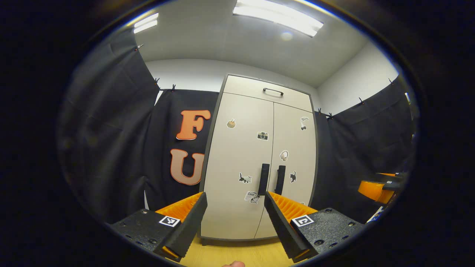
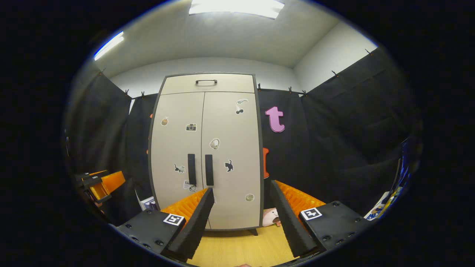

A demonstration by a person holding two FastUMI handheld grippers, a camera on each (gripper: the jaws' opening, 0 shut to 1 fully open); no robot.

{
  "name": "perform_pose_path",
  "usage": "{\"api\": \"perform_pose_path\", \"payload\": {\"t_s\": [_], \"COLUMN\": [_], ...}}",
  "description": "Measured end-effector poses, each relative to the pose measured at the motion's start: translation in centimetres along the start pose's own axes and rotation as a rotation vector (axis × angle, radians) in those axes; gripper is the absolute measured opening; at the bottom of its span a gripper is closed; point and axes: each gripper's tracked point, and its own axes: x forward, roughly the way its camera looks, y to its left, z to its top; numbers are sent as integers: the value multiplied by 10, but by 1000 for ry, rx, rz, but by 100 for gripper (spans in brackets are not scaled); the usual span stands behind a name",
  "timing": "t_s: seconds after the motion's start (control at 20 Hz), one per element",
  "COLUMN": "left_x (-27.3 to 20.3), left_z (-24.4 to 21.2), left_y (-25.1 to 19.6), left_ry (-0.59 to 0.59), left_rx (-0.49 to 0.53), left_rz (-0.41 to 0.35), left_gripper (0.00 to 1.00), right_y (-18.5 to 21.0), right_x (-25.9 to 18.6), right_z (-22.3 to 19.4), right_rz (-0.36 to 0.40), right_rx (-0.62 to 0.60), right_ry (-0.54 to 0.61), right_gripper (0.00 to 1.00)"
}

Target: Open the right door of the double-door shoe cabinet with the right hand, and open the left door with the left hand.

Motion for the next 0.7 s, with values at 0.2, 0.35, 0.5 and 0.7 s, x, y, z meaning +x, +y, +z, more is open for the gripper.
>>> {"api": "perform_pose_path", "payload": {"t_s": [0.2, 0.35, 0.5, 0.7], "left_x": [-4, -5, -8, -13], "left_z": [-9, -17, -21, -19], "left_y": [9, 17, 31, 54], "left_ry": [6, 16, 19, -8], "left_rx": [13, -1, 0, 31], "left_rz": [31, 47, 72, 135], "left_gripper": [94, 94, 94, 94], "right_y": [27, 41, 56, 80], "right_x": [45, 102, 162, 228], "right_z": [12, 19, 16, -4], "right_rz": [97, 136, 159, 178], "right_rx": [60, 89, 86, 46], "right_ry": [17, 31, 47, 82], "right_gripper": [98, 98, 98, 98]}}
